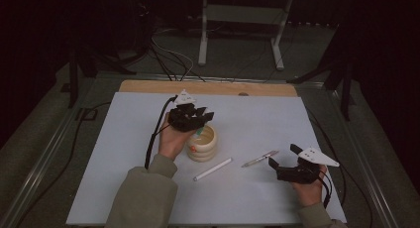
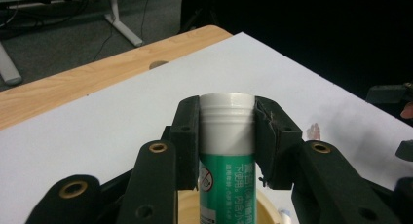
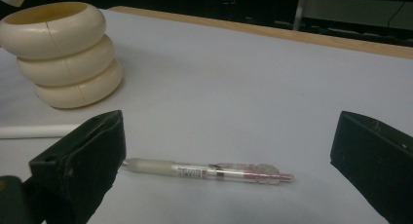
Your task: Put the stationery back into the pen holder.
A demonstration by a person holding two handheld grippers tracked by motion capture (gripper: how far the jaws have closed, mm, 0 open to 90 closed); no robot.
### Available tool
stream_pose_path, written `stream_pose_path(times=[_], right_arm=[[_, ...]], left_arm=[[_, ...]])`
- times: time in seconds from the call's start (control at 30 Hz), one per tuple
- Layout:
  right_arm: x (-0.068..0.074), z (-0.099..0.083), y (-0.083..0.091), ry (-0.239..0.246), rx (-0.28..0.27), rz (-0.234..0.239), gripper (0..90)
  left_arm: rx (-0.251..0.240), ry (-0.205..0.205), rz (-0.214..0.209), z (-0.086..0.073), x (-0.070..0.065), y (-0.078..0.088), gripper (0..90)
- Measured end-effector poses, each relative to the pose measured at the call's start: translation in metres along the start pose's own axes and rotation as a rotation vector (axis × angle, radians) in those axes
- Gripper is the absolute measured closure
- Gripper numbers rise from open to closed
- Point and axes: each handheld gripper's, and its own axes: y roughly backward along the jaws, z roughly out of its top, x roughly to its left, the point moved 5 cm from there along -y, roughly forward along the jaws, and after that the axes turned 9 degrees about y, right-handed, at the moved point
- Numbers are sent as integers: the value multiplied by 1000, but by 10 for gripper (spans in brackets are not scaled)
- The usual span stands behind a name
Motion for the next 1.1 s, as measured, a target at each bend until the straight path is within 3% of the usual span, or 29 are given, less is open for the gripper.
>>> stream_pose_path(times=[0.33, 0.73, 1.1], right_arm=[[0, 0, 0, -1, 0, 0, 3], [0, 0, 0, 1, 0, -1, 3], [0, 0, 0, 2, 1, 1, 3]], left_arm=[[29, -10, 4, -7, 0, -6, 654], [82, -1, 19, -33, 5, -11, 653], [100, -11, 37, -40, 6, -13, 651]])
